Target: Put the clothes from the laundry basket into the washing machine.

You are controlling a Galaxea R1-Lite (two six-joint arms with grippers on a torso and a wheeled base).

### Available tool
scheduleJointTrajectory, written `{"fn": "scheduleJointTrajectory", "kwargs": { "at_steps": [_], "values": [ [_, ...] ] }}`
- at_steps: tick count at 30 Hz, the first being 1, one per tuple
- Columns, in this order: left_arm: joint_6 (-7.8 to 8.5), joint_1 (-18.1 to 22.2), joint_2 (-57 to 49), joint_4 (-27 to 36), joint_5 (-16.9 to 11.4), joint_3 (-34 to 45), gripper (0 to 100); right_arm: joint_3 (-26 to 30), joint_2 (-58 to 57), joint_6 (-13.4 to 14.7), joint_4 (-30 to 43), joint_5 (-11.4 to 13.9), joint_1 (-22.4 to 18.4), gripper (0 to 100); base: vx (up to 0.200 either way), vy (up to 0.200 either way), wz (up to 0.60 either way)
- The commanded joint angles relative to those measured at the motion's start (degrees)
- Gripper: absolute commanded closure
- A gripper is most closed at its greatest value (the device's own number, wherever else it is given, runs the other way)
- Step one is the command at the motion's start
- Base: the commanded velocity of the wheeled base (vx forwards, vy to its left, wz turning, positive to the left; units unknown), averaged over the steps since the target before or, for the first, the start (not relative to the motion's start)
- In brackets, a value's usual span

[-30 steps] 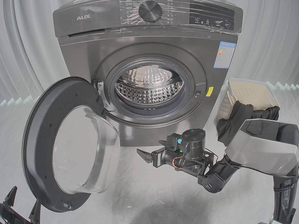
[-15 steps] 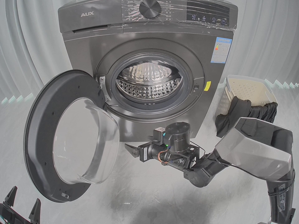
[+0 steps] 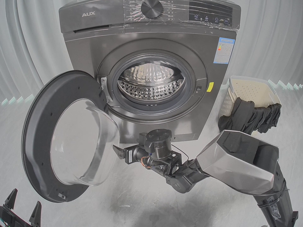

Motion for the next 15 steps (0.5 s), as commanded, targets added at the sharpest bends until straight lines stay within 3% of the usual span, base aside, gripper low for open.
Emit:
{"fn": "scheduleJointTrajectory", "kwargs": {
  "at_steps": [1,7,11,15],
  "values": [
    [-0.04,0.0,-1.0,0.0,0.0,0.9,0,-2.5,1.6,1.7,0.1,-0.5,1.8,0,0.000,0.000,0.00],
    [-0.04,0.0,-1.0,0.0,0.0,0.9,0,-0.8,0.3,2.3,-0.8,-1.8,0.8,0,0.000,0.000,0.00],
    [0.05,0.0,-1.0,0.1,0.0,0.9,0,4.7,-5.0,2.3,-1.2,-2.0,-0.8,0,0.000,0.000,0.00],
    [-0.04,0.0,-1.0,0.0,0.0,0.9,0,14.9,-14.7,0.7,-1.3,-2.1,-5.4,0,0.000,0.000,0.00]
  ]
}}
